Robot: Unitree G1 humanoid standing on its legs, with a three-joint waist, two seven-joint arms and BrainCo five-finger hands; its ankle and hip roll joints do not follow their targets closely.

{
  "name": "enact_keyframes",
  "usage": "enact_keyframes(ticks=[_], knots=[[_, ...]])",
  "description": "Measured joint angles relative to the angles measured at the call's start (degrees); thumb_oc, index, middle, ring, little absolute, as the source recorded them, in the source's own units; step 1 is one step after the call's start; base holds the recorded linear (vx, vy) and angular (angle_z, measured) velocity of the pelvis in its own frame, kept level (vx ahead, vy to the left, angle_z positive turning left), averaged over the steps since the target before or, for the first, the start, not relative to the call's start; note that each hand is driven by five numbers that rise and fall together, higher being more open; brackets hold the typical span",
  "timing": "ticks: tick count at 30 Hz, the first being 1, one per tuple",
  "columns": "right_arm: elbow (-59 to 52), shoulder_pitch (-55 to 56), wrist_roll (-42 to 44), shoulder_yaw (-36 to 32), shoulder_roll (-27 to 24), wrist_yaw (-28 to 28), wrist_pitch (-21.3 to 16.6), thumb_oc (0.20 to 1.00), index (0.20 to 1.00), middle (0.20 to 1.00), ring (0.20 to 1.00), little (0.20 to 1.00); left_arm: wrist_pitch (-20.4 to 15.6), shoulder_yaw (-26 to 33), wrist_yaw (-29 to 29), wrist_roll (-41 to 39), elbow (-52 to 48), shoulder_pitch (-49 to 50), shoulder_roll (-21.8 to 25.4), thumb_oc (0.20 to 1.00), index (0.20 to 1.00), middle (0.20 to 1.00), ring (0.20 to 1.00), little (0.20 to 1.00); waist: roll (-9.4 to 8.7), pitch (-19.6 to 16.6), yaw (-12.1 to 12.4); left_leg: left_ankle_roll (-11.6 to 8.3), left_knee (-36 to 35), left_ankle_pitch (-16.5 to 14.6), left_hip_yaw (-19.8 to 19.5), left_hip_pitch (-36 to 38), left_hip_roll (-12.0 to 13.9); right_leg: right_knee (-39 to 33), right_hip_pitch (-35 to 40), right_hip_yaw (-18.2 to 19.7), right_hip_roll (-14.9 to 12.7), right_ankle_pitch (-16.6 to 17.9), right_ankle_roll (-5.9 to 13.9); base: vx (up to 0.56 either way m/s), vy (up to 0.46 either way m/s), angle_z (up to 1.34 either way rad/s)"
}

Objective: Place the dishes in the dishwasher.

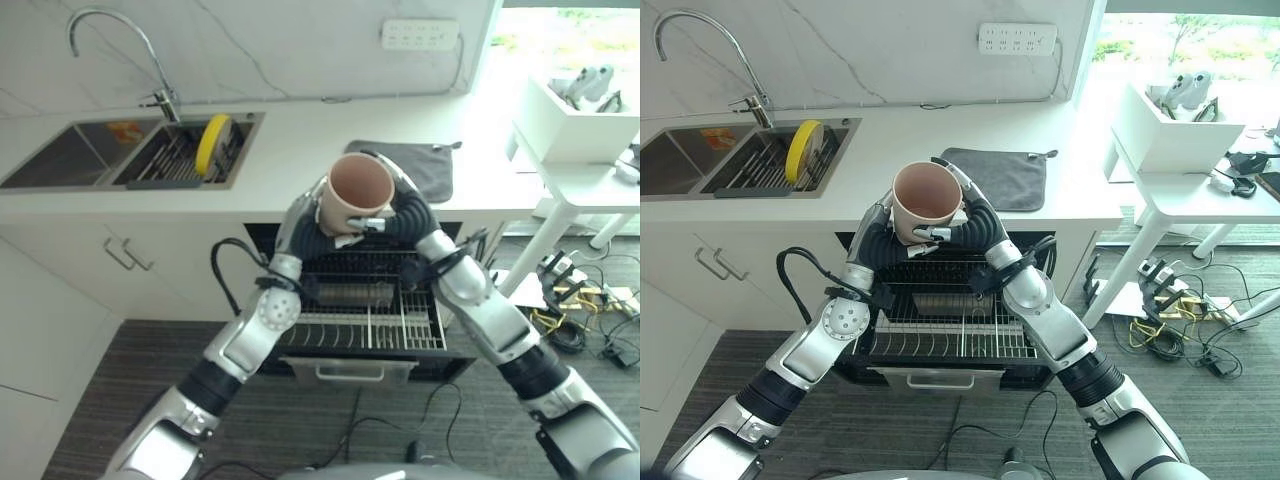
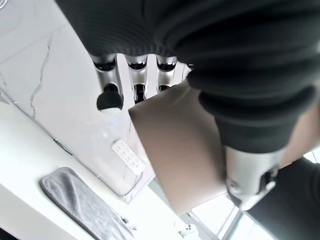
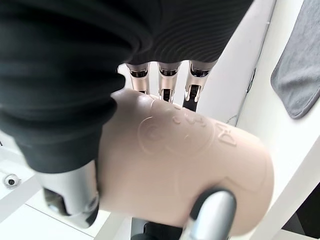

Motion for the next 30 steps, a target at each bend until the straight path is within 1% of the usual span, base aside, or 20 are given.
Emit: enact_keyframes(ticks=[3,8,16,17,20,22,27,29,30], knots=[[1.08,-1.09,-2.51,0.02,-0.06,0.01,-1.10,0.200,0.200,0.200,0.200,0.200,0.00,0.09,0.04,0.00,0.01,-0.01,0.01,0.200,0.200,0.200,0.200,0.200,-0.01,0.00,0.00,0.00,0.00,0.00,-0.02,0.01,0.00,0.00,0.06,-0.01,0.00,0.00,0.00,0.00,0.000,0.00],[1.35,-1.73,-3.10,0.05,-0.85,1.18,-1.13,0.200,0.200,0.200,0.200,0.200,0.00,0.13,-0.01,-0.01,0.11,-0.02,0.04,0.200,0.200,0.200,0.200,0.200,-0.05,-0.02,0.05,0.00,0.00,0.00,-0.04,0.00,0.00,0.00,0.10,-0.04,0.00,0.00,0.00,0.00,0.000,0.00],[1.49,-1.78,-4.08,0.07,-1.65,1.37,-1.19,0.200,0.200,0.200,0.200,0.200,0.00,0.10,-0.90,-0.01,0.39,-0.02,0.26,0.200,0.200,0.200,0.200,0.200,-0.11,-0.01,0.05,0.00,0.00,0.00,-0.07,0.00,0.00,0.00,0.16,-0.06,0.00,0.00,0.00,0.00,0.000,0.00],[1.51,-1.78,-4.07,0.07,-1.63,1.31,-1.20,0.200,0.200,0.200,0.200,0.200,0.00,0.06,-0.99,-0.01,0.40,-0.02,0.25,1.000,1.000,1.000,1.000,1.000,-0.11,-0.01,0.04,0.00,0.00,0.00,-0.07,0.00,0.00,0.00,0.16,-0.06,0.00,0.00,0.00,0.00,0.000,0.00],[1.82,-1.69,-3.57,0.30,-1.07,-0.78,-1.34,0.200,0.200,0.200,0.200,0.200,0.04,-0.10,-1.27,-0.07,0.67,-0.14,-0.13,1.000,1.000,1.000,1.000,1.000,-0.10,-0.01,-0.09,0.00,0.00,0.00,-0.06,0.07,-0.02,0.00,0.16,-0.05,-0.01,0.00,0.00,0.00,0.000,0.00],[1.82,-1.67,-1.76,0.25,-0.78,-2.67,-1.76,0.200,0.200,0.200,0.200,0.200,0.06,-0.15,-1.35,-0.53,0.67,-0.54,-0.42,1.000,1.000,1.000,1.000,1.000,-0.10,-0.02,-0.21,0.00,0.00,0.00,-0.04,0.09,-0.03,0.00,0.16,-0.04,-0.01,0.00,0.00,0.00,0.000,0.00],[1.80,-1.64,-1.33,-0.57,-0.03,-7.42,-4.72,0.200,0.200,0.200,0.200,0.200,1.42,-2.32,-1.67,-0.64,2.79,-0.60,-0.50,1.000,1.000,1.000,1.000,1.000,-0.07,-0.03,-0.44,0.00,0.00,0.00,0.04,0.17,-0.03,0.00,0.14,0.04,-0.01,0.00,0.00,0.00,0.000,0.00],[1.79,-1.39,-0.38,-0.99,0.14,-8.49,-5.35,0.200,0.200,0.200,0.200,0.200,1.39,-2.64,-1.77,-0.63,3.77,-0.58,-0.79,1.000,1.000,1.000,1.000,1.000,-0.06,-0.04,-0.46,0.01,0.01,0.00,0.08,0.26,-0.02,0.00,0.13,0.10,-0.01,0.00,0.00,0.00,0.000,0.00],[1.67,-0.49,0.49,-2.53,0.84,-9.82,-6.88,0.200,0.200,0.200,0.200,0.200,1.28,-3.19,-1.75,-0.59,5.18,-0.50,-1.26,1.000,1.000,1.000,1.000,1.000,-0.03,-0.05,-0.47,0.01,0.00,0.00,0.14,0.30,-0.01,0.00,0.13,0.14,-0.01,0.00,0.00,0.00,0.000,0.00]])
